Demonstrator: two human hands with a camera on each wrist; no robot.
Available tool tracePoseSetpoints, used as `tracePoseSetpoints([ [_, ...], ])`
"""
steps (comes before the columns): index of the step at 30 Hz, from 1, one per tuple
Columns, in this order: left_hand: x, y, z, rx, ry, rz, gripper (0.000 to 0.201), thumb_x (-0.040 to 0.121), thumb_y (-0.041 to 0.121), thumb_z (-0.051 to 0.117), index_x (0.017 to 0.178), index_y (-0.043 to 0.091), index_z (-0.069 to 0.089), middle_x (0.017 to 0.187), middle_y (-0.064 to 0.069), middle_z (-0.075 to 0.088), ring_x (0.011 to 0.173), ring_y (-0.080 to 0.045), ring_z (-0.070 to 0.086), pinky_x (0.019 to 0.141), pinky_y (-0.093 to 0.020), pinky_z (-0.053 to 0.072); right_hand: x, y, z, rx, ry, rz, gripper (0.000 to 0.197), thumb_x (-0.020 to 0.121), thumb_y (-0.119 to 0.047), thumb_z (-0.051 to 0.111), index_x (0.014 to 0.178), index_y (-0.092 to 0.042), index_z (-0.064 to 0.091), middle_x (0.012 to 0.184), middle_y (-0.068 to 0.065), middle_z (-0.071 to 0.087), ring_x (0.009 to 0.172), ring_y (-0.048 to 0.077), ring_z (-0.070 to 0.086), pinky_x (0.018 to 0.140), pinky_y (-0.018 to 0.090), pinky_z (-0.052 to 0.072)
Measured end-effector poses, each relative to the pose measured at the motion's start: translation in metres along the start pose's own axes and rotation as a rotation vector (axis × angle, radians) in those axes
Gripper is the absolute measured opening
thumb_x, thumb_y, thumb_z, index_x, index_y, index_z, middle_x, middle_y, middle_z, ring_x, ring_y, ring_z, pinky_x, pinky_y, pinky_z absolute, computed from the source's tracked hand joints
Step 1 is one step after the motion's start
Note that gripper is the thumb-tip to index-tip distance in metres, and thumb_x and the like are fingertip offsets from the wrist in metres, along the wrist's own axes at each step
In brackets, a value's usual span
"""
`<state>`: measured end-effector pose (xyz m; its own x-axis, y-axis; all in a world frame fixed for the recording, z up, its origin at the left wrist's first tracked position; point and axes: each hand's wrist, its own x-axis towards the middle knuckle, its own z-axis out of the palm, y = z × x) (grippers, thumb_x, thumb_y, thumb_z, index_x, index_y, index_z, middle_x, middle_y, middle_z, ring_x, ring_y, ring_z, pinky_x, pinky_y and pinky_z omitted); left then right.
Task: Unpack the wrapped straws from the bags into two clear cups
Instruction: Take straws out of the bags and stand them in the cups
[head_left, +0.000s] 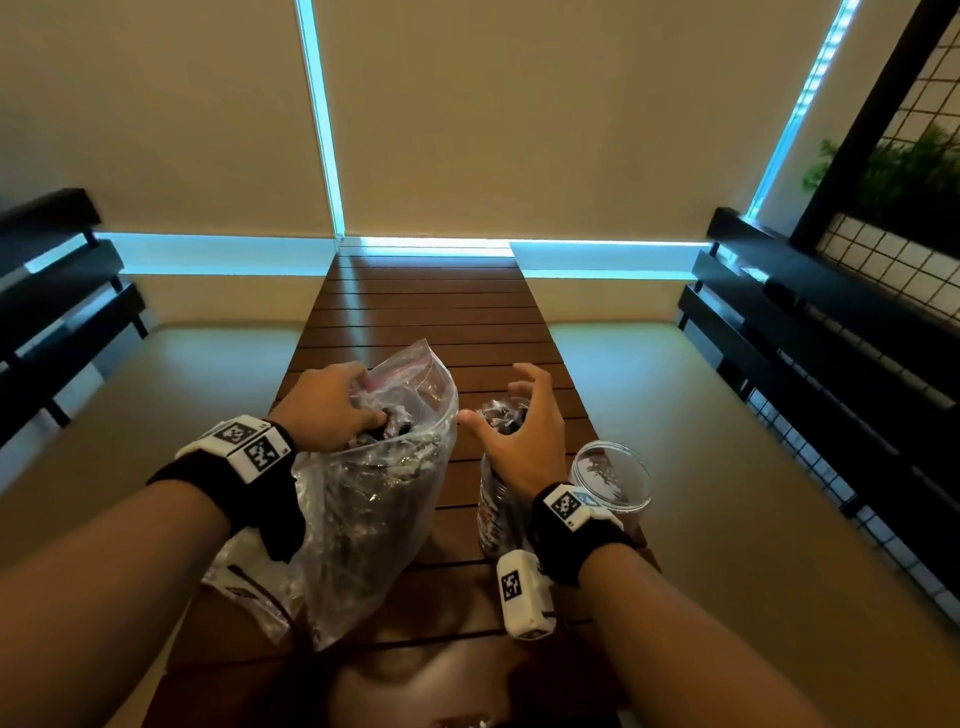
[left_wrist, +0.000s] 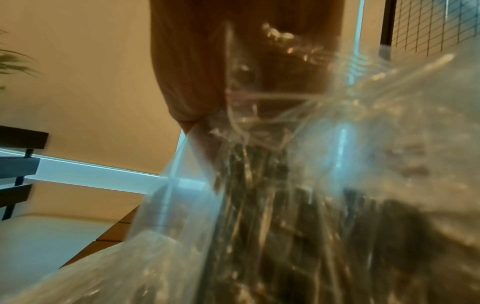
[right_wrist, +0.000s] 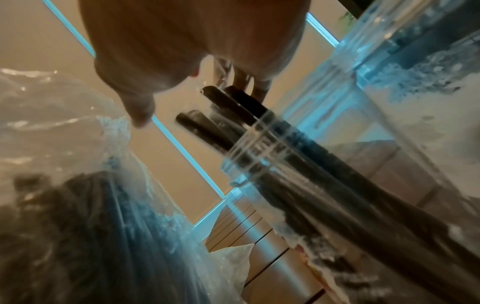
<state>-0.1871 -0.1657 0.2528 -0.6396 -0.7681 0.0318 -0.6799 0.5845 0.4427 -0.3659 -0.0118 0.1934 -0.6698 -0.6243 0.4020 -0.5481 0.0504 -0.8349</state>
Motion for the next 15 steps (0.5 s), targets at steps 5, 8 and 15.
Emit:
tracePoseSetpoints([
  [5, 0.000, 0.000, 0.004, -0.052, 0.031, 0.001, 0.029, 0.080, 0.032, 0.078, 0.100, 0.022, 0.060, 0.090, 0.000, 0.068, 0.072, -0.011, 0.062, 0.069, -0.030, 0.050, 0.005, 0.001, 0.005, -0.450, -0.108, -0.251, 0.034, 0.097, -0.038, 0.044, 0.120, -0.021, 0.063, 0.124, -0.002, 0.060, 0.117, 0.013, 0.051, 0.100, 0.034, 0.042],
  [8, -0.002, 0.001, 0.007, -0.061, 0.034, 0.003, 0.027, 0.081, 0.031, 0.077, 0.100, 0.021, 0.060, 0.087, 0.003, 0.064, 0.072, -0.010, 0.059, 0.064, -0.027, 0.043, 0.002, 0.007, 0.005, -0.570, -0.232, -0.223, 0.038, 0.101, -0.031, 0.033, 0.116, -0.014, 0.063, 0.122, 0.003, 0.061, 0.117, 0.018, 0.051, 0.102, 0.031, 0.039],
  [15, -0.006, 0.004, 0.006, -0.052, 0.029, 0.004, 0.027, 0.082, 0.034, 0.075, 0.100, 0.023, 0.059, 0.088, 0.000, 0.065, 0.077, -0.014, 0.059, 0.067, -0.027, 0.041, 0.001, 0.014, 0.005, -0.609, -0.298, -0.192, 0.049, 0.103, -0.036, 0.027, 0.143, -0.014, 0.043, 0.149, 0.007, 0.042, 0.141, 0.021, 0.030, 0.118, 0.036, 0.023],
])
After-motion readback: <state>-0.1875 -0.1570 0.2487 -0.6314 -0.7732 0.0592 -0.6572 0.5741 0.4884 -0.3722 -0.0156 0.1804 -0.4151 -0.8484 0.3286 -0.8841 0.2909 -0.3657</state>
